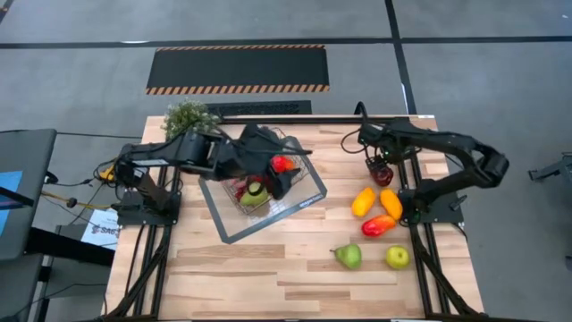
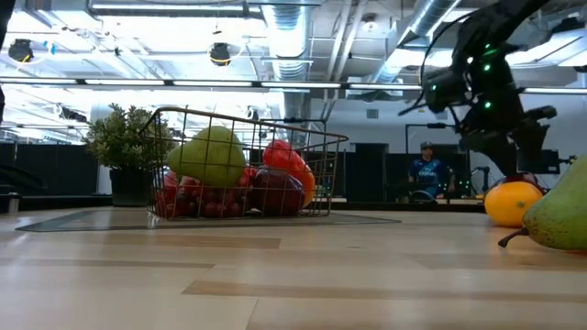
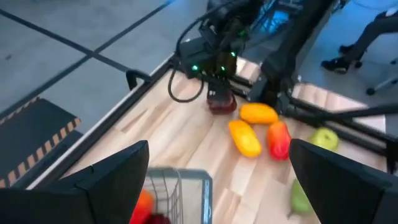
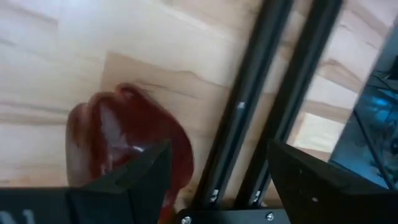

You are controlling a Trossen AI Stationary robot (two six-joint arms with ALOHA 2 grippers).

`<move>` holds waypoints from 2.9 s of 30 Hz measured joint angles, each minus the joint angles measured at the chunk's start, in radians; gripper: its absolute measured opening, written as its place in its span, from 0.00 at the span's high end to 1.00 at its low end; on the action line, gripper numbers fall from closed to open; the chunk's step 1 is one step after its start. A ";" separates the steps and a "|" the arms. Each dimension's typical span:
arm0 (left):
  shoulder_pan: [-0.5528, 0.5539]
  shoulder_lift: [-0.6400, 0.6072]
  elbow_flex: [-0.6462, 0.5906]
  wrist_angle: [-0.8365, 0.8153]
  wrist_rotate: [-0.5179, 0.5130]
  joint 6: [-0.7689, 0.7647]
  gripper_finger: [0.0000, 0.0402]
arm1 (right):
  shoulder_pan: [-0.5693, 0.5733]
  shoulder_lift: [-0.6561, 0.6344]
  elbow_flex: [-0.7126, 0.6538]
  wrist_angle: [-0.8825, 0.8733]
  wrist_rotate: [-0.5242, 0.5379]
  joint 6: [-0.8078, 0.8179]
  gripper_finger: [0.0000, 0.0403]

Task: Build produce basket
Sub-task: Adjust the fruits on the table

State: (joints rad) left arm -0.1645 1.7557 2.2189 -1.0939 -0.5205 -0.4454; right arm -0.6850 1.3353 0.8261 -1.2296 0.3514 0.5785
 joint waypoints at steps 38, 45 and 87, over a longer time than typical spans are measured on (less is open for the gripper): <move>-0.087 -0.034 -0.001 -0.142 -0.275 -0.169 0.07 | 0.745 -0.099 -0.016 -0.322 -0.218 0.686 0.30; -0.079 -0.034 -0.001 -0.146 -0.281 -0.160 0.07 | 0.744 -0.045 -0.031 -0.242 -0.219 0.661 0.36; -0.083 -0.033 -0.001 -0.198 -0.258 -0.043 0.07 | 0.789 0.110 0.016 0.429 -0.411 0.702 0.99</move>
State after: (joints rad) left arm -0.2470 1.7222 2.2181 -1.2922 -0.7784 -0.4882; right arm 0.1043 1.4451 0.8426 -0.8002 -0.0596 1.2808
